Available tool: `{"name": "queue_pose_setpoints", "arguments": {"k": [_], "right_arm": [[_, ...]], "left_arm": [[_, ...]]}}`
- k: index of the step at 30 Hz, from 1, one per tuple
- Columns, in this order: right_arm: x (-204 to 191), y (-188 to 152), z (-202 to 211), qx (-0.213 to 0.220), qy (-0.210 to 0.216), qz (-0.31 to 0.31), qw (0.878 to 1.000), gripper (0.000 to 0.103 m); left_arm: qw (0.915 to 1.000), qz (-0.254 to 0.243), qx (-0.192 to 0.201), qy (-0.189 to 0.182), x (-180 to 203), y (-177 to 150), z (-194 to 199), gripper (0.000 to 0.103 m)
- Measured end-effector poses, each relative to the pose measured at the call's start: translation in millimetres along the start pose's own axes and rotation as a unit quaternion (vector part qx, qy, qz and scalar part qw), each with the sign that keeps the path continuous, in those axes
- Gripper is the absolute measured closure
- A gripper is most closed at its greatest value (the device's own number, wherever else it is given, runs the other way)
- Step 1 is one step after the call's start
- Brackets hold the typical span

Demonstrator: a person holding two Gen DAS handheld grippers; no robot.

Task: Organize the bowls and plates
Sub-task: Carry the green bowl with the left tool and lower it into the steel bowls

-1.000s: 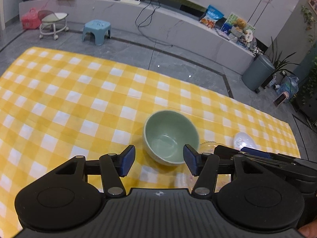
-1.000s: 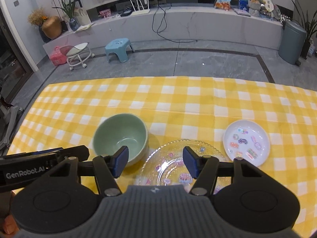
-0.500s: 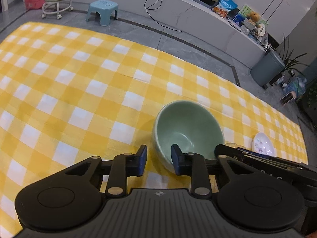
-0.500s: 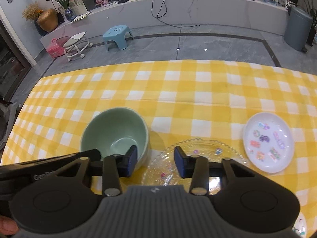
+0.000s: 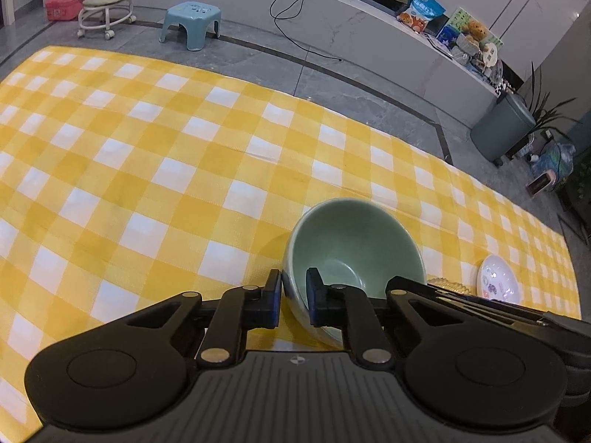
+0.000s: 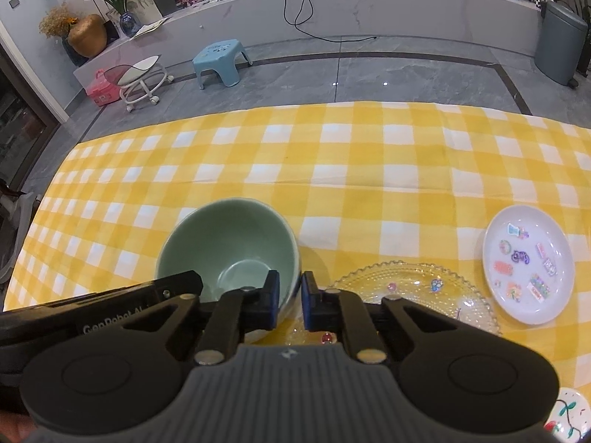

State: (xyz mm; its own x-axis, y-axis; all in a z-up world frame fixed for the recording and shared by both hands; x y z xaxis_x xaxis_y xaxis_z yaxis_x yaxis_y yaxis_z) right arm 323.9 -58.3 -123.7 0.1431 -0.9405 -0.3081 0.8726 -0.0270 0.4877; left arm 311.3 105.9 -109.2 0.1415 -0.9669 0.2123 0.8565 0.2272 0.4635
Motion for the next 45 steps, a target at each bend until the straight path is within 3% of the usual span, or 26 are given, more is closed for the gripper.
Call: {"name": "queue_pose_setpoints", "arguments": {"k": [12, 23, 36, 45], "right_arm": [[-7.3, -1.3, 15.7, 0.007, -0.010, 0.004, 1.000, 0.096], [-23.0, -26.4, 89.8, 0.034, 0.015, 0.007, 0.999, 0.096], [-21.0, -121.9, 201.4, 0.066, 0.054, -0.020, 0.996, 0.096], [-8.5, -200.8, 248.4, 0.072, 0.059, -0.031, 0.995, 0.095]], "left_arm": [[0.9999, 0.006, 0.000, 0.010, 0.7, -3.6, 15.1, 0.091], [0.9996, 0.014, 0.022, 0.014, 8.8, -26.3, 91.6, 0.092], [0.9979, 0.029, 0.058, 0.004, 23.6, -112.1, 190.5, 0.092], [0.9986, 0.030, 0.043, -0.010, 25.8, -181.8, 213.1, 0.092]]}}
Point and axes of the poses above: each gripper's, at about its wrist camera, not at the fingertips, and z roughly against the way its jaws point, x to its right, y to its top, the point moved 2 cm from there along -z, roughly the way its jaws point, and after that the axes turned 6 degrees about y, right-handed, at the moved point
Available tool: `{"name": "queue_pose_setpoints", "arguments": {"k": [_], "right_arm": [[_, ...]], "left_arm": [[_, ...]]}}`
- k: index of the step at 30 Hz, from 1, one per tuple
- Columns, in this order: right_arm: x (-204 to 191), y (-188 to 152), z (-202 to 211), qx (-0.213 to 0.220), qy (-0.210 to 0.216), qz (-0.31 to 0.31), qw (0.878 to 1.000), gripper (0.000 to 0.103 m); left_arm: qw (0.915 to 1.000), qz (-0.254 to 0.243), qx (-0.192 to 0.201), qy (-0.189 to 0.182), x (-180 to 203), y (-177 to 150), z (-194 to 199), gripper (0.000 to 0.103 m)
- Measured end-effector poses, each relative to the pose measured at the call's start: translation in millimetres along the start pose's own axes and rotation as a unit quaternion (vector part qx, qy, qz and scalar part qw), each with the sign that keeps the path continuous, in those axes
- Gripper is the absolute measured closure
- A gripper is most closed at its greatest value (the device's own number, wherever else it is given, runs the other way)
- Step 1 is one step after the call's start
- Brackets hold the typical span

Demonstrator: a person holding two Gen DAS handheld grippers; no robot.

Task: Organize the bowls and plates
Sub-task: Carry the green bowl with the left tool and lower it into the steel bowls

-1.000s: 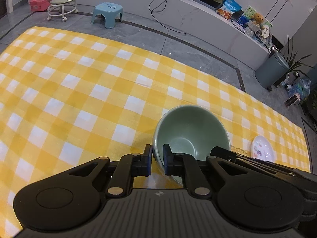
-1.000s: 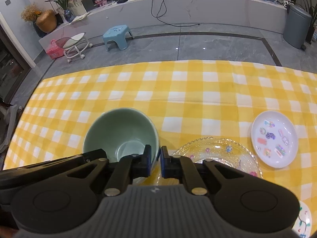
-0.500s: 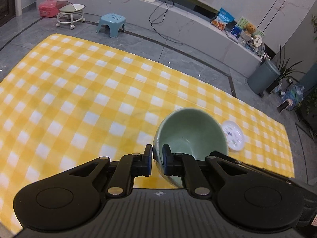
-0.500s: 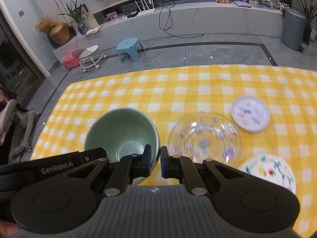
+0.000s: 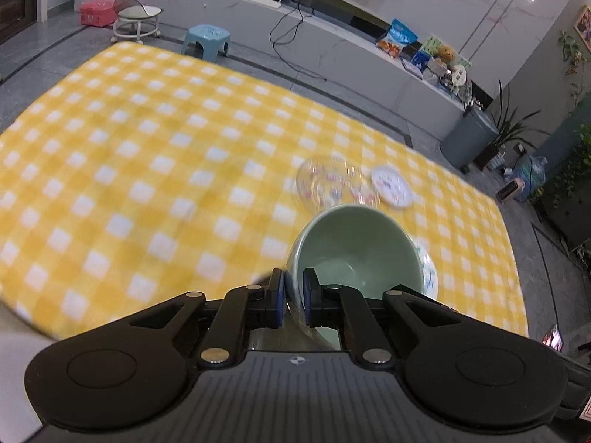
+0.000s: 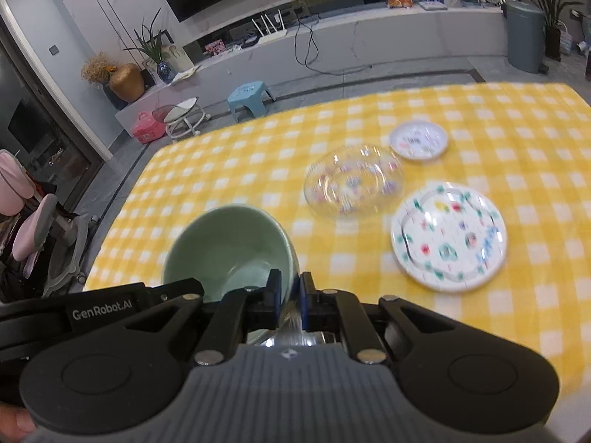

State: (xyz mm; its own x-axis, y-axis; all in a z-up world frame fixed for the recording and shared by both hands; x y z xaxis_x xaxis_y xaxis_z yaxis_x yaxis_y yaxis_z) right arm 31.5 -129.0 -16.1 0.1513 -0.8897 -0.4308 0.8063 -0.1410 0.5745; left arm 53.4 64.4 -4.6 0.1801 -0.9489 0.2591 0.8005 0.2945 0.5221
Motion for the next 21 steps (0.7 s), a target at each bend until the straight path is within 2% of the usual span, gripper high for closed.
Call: {"name": "queue_pose_setpoints", "arguments": {"k": [7, 13, 21], "right_arm": [[13.9, -32.8, -4.3, -0.031, 0.003, -0.021, 0.999, 0.095], [10.2, -36.2, -9.8, -0.037, -0.005, -0.007, 0.999, 0.096], [9.3, -35.8, -23.9, -0.054, -0.025, 0.014, 0.998, 0.097]], "left_arm": [[0.9997, 0.004, -0.022, 0.009, -8.4, -27.3, -5.5, 0.092], [0.9994, 0.004, -0.031, 0.012, -13.7, -34.1, -9.7, 0.093], [0.9983, -0.023, -0.046, 0.028, -10.4, -36.3, -19.5, 0.092]]}}
Point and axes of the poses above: each gripper's, at about its wrist camera, not at the fingertips, and z roughly against the way its jaws point, x to its right, y to its top, the point moved 2 cm from there along -z, roughly the way its jaws point, and after that the axes turned 6 degrees about y, right-handed, at the moved point
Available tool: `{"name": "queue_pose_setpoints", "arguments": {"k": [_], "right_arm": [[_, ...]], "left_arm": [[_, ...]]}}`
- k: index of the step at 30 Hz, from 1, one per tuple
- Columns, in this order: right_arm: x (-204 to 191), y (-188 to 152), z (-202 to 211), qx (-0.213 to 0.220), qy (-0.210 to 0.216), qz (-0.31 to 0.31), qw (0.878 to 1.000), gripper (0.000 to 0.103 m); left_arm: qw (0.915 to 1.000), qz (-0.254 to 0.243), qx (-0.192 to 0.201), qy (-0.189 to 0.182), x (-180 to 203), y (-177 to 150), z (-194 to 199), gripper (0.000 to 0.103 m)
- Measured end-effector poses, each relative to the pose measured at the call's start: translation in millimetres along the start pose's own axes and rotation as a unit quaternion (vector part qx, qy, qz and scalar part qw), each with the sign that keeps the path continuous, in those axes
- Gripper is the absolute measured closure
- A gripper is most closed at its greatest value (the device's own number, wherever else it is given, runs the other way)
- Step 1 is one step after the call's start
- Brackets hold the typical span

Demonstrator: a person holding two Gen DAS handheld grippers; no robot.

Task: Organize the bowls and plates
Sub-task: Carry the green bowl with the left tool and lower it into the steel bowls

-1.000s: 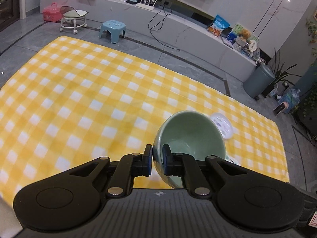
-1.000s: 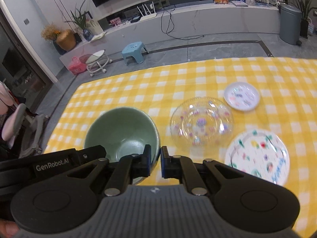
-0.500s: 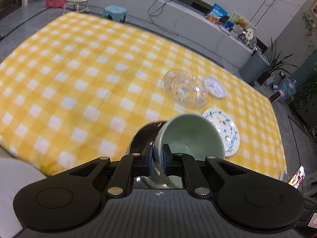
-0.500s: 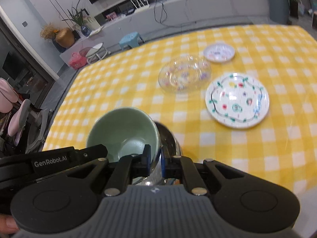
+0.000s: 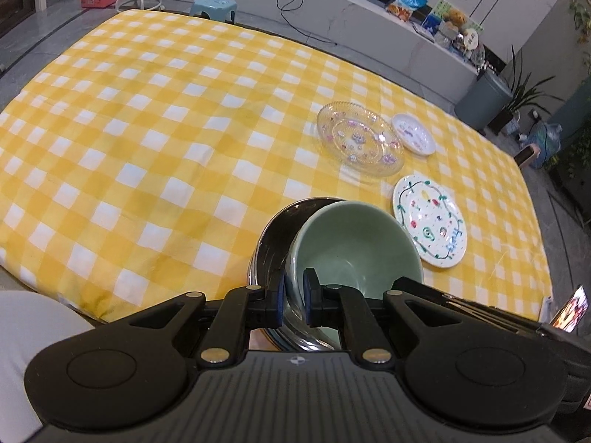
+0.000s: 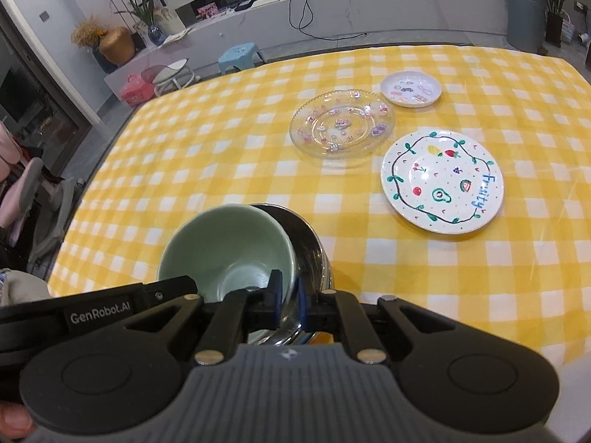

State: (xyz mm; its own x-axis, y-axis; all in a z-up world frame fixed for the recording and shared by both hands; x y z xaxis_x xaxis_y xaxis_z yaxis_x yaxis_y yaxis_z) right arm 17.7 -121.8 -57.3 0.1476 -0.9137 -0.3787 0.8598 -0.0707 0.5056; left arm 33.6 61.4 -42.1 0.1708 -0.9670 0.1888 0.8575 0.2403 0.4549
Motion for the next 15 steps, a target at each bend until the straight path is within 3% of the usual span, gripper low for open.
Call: {"name": "queue_pose_setpoints", "arguments": {"k": [15], "right_arm": [[-0.9, 1.5, -15.2, -0.016, -0.026, 0.019, 0.999, 0.098]], "left_arm": [[0.9984, -0.047, -0.018, 0.026, 8.5, 0.0, -13.0, 0.090]]}}
Point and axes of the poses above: each gripper's, at about its wrist camera, not at the fingertips, and z roughly against the way its jaws point, x to its right, y to its top, the point moved 2 cm from there along -z, roughly the way its jaws point, and after that the axes turned 6 degrees about y, right-handed, at the moved point
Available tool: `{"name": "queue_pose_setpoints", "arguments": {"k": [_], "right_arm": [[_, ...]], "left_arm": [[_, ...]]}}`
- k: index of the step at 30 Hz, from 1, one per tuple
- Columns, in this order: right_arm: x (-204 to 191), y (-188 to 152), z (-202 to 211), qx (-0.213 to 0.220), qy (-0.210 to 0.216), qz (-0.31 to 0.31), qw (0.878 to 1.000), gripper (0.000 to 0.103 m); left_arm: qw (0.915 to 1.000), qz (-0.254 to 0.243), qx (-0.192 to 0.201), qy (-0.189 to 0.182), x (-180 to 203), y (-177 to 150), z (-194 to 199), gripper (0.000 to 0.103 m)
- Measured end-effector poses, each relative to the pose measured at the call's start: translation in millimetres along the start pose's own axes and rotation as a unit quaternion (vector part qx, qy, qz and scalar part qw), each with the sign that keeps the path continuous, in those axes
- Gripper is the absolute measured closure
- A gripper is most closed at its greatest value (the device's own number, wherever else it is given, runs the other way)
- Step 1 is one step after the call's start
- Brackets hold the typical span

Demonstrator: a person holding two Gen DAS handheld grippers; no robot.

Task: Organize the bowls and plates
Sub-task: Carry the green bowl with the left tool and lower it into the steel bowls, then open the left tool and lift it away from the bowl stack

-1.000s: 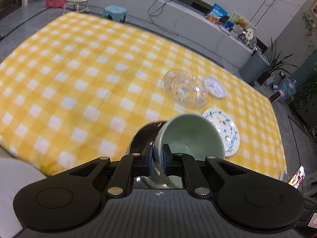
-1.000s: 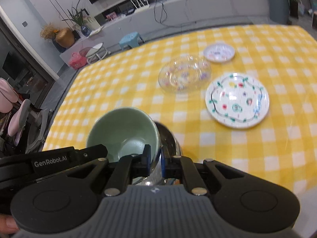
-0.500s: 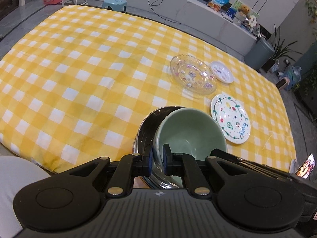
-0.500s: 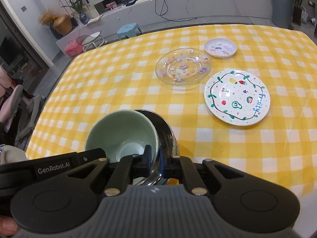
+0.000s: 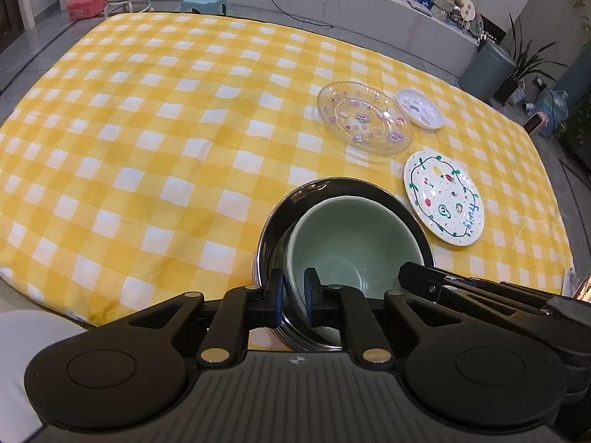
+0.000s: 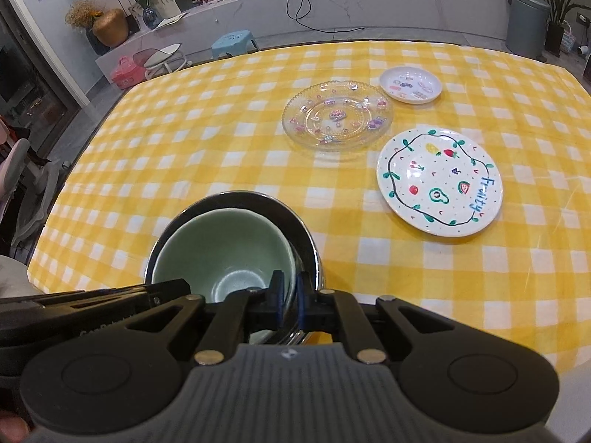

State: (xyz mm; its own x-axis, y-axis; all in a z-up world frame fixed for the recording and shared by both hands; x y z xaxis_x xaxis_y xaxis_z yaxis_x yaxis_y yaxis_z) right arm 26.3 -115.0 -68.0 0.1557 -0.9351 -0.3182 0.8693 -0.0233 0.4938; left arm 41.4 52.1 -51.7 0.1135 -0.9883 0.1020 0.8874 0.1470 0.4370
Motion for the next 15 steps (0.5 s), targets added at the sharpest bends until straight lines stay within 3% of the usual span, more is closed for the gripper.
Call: {"name": "queue_pose_setpoints", "arguments": {"k": [12, 15], "right_arm": [[-2.5, 3.6, -2.6, -0.008, -0.002, 0.008, 1.000, 0.094], [-1.2, 5.3, 2.6, -0.002, 0.010, 0.002, 1.000, 0.086]], "left_arm": [[0.9991, -0.038, -0.005, 0.020, 9.1, 2.7, -2.8, 0.088], [0.9993, -0.035, -0.003, 0.013, 7.3, 3.3, 0.8, 0.083]]}}
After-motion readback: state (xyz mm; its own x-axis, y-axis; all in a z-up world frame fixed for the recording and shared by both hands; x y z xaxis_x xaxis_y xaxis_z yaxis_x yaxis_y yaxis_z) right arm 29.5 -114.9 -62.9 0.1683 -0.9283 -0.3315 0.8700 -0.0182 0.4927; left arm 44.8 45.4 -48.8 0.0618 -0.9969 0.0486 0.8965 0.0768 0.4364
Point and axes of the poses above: each gripper's, at about its wrist camera, not at the fingertips, and z roughly against the way its jaws point, x to its right, y to its top, the point moved 2 cm from there along -z, roughly the way its jaws point, and after that the axes turned 6 degrees about y, right-handed, at the moved point
